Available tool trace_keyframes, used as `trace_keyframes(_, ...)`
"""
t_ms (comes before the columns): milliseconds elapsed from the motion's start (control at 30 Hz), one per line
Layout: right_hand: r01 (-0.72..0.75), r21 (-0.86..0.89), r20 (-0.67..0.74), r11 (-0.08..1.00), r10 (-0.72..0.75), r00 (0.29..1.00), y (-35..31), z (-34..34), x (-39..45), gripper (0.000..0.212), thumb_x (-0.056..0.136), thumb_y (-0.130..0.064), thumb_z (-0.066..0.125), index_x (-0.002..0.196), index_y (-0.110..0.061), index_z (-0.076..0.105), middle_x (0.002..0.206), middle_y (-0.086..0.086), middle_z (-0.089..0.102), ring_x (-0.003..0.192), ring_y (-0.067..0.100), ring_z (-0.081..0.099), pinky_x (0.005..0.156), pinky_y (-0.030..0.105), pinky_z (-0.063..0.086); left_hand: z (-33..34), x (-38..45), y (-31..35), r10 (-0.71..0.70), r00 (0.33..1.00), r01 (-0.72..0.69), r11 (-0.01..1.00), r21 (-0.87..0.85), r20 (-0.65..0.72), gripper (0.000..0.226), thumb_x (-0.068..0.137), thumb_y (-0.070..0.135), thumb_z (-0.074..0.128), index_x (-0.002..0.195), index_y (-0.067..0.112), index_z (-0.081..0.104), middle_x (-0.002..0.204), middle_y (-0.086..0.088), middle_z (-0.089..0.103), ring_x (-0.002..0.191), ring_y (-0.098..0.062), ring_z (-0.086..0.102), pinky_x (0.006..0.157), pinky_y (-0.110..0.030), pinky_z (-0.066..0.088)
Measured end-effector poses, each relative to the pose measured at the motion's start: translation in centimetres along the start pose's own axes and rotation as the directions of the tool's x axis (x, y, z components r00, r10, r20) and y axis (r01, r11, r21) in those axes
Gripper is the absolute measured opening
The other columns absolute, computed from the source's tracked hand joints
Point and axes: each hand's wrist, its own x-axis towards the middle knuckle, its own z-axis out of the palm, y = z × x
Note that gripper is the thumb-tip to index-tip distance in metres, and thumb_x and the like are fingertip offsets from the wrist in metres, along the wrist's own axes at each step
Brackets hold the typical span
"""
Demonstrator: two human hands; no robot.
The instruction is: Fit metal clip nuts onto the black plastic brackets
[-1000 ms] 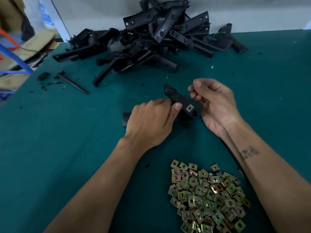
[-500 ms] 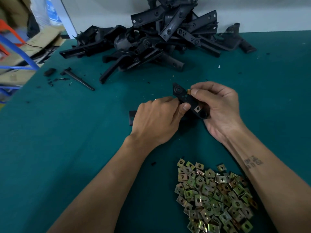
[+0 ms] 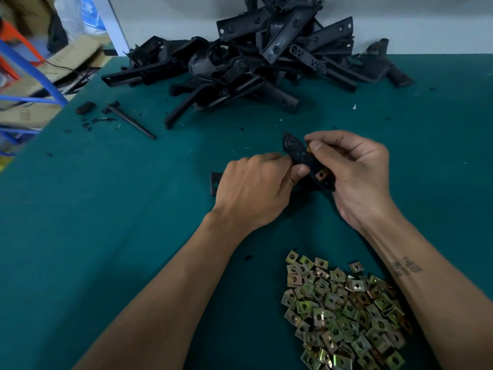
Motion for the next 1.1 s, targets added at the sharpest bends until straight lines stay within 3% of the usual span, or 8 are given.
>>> trace_keyframes(133,-0.002,0.101,-0.100,0.995,0.013,0.995,0.2,0.9,-0.5,0.017,0.087,-0.002,0.074,0.081,-0.017,0.078,0.078,0.001,0.076,0.075,0.012,0.069,0.066,0.023,0.054,0.1,0.1,-0.1,-0.022,0.999,0.022,1.000,0.009,0.044,0.046,0.103,0.056,0.024,0.074,0.023,0.036,0.076,0.002,0.062,0.063,-0.033,0.058,0.052,-0.035,0.037)
trace_keyframes(367,0.093,0.108,-0.213,0.990,-0.069,0.975,0.5,1.7,-1.1,0.014,0.088,-0.004,0.076,0.081,-0.016,0.076,0.076,-0.001,0.075,0.075,0.010,0.069,0.071,0.019,0.054,0.1,0.1,-0.2,-0.032,0.998,0.032,0.999,0.008,0.062,0.048,0.102,0.058,0.022,0.076,0.022,0.040,0.077,0.001,0.063,0.065,-0.032,0.058,0.053,-0.037,0.040)
trace_keyframes(700,0.084,0.068,-0.212,0.994,-0.068,0.975,0.7,1.9,-1.1,0.014,0.089,-0.003,0.074,0.081,-0.015,0.072,0.074,-0.005,0.074,0.075,0.007,0.068,0.071,0.017,0.053,0.1,0.1,-0.2,-0.026,0.998,0.025,1.000,0.016,0.061,0.048,0.102,0.058,0.021,0.076,0.022,0.040,0.075,0.003,0.060,0.064,-0.029,0.057,0.053,-0.034,0.032)
trace_keyframes(867,0.093,0.052,-0.204,0.994,-0.080,0.976,0.7,1.8,-1.1,0.013,0.089,-0.005,0.075,0.082,-0.016,0.072,0.075,-0.005,0.074,0.076,0.008,0.068,0.072,0.018,0.053,0.0,0.0,-0.1,-0.030,0.998,0.029,1.000,0.006,0.053,0.046,0.102,0.058,0.022,0.075,0.023,0.038,0.071,0.008,0.049,0.062,-0.029,0.055,0.054,-0.033,0.030)
trace_keyframes(1100,0.068,0.073,-0.146,0.995,-0.056,0.988,0.5,1.8,-1.0,0.019,0.087,0.002,0.073,0.078,-0.014,0.072,0.073,-0.004,0.074,0.073,0.007,0.068,0.070,0.016,0.053,0.0,0.1,-0.2,-0.035,0.997,0.035,0.999,0.000,0.068,0.045,0.102,0.057,0.022,0.077,0.023,0.039,0.077,0.001,0.062,0.067,-0.032,0.059,0.054,-0.037,0.039)
